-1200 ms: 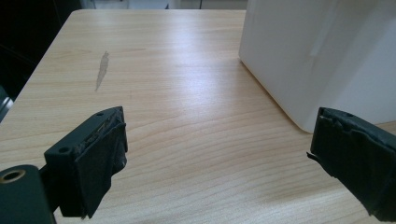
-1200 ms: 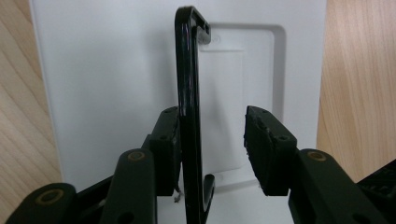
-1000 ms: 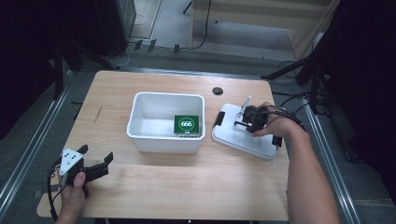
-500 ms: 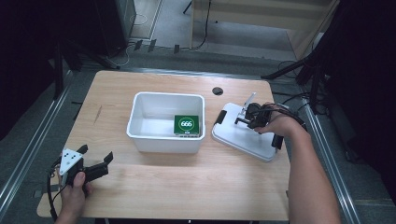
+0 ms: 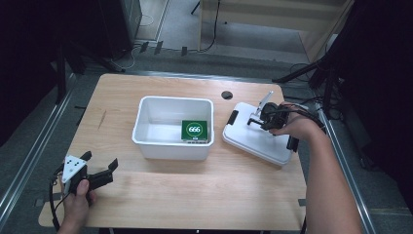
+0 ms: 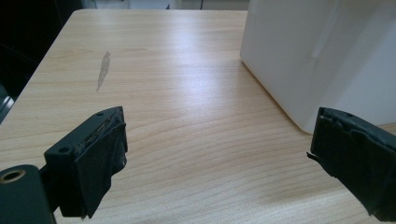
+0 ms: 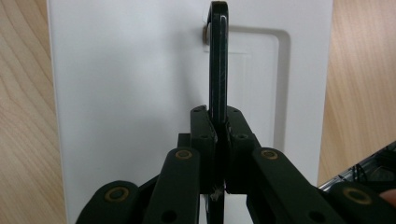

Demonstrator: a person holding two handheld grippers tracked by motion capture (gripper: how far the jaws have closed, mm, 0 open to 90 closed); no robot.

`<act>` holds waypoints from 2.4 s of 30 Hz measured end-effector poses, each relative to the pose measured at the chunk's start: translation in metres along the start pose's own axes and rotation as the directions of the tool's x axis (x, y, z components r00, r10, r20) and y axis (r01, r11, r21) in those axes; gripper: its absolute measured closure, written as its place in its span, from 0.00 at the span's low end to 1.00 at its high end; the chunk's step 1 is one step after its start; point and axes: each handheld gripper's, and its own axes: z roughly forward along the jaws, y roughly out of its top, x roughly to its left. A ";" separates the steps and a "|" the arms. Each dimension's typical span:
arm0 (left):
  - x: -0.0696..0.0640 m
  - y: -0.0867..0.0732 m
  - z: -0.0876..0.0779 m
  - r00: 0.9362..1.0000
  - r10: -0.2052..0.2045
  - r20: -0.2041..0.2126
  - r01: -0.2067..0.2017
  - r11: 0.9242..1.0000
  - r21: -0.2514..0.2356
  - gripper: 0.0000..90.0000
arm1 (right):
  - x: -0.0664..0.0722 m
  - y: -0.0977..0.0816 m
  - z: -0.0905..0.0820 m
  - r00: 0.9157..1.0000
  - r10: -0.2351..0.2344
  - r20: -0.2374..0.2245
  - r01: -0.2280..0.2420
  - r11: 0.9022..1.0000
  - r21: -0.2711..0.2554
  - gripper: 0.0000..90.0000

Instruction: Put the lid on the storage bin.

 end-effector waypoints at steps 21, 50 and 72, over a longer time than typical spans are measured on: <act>0.000 0.000 0.000 1.000 0.011 0.003 -0.011 1.000 0.005 0.05 | -0.005 0.016 -0.069 0.994 -0.097 0.054 0.099 0.994 -0.046 0.95; 0.000 0.001 0.001 1.000 0.010 0.003 -0.010 1.000 0.001 0.05 | 0.021 0.090 -0.120 0.972 -0.229 0.049 0.233 0.967 -0.106 0.95; 0.002 0.001 0.000 1.000 0.000 0.012 0.001 1.000 -0.002 0.05 | 0.059 0.164 -0.122 0.936 -0.353 0.004 0.349 0.925 -0.152 0.95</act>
